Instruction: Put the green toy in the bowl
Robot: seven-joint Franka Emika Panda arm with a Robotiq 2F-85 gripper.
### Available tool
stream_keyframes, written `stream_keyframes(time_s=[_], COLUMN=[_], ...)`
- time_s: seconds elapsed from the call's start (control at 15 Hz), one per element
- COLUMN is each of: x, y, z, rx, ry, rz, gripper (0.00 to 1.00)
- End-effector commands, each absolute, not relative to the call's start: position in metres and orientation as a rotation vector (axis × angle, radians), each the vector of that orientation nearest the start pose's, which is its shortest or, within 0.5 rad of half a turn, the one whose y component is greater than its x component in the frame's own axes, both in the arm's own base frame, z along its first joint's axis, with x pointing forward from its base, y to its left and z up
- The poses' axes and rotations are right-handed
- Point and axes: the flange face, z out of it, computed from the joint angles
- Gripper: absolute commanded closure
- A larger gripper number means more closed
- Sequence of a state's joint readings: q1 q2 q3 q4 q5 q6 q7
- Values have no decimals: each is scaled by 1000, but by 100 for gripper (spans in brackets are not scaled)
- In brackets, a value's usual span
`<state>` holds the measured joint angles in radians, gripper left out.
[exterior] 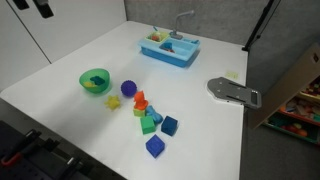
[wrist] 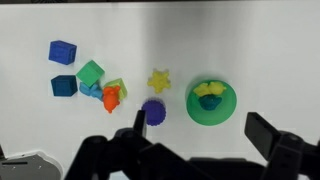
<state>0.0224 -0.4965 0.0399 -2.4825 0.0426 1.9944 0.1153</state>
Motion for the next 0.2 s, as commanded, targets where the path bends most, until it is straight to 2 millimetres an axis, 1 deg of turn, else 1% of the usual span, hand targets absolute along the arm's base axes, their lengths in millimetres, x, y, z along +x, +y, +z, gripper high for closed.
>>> stream_keyframes(time_s=[0.0, 0.13], x=[395, 395], y=[28, 28], z=[465, 465], rx=[-3120, -3120], ry=[116, 115], rz=[-10, -10], gripper=[0, 0])
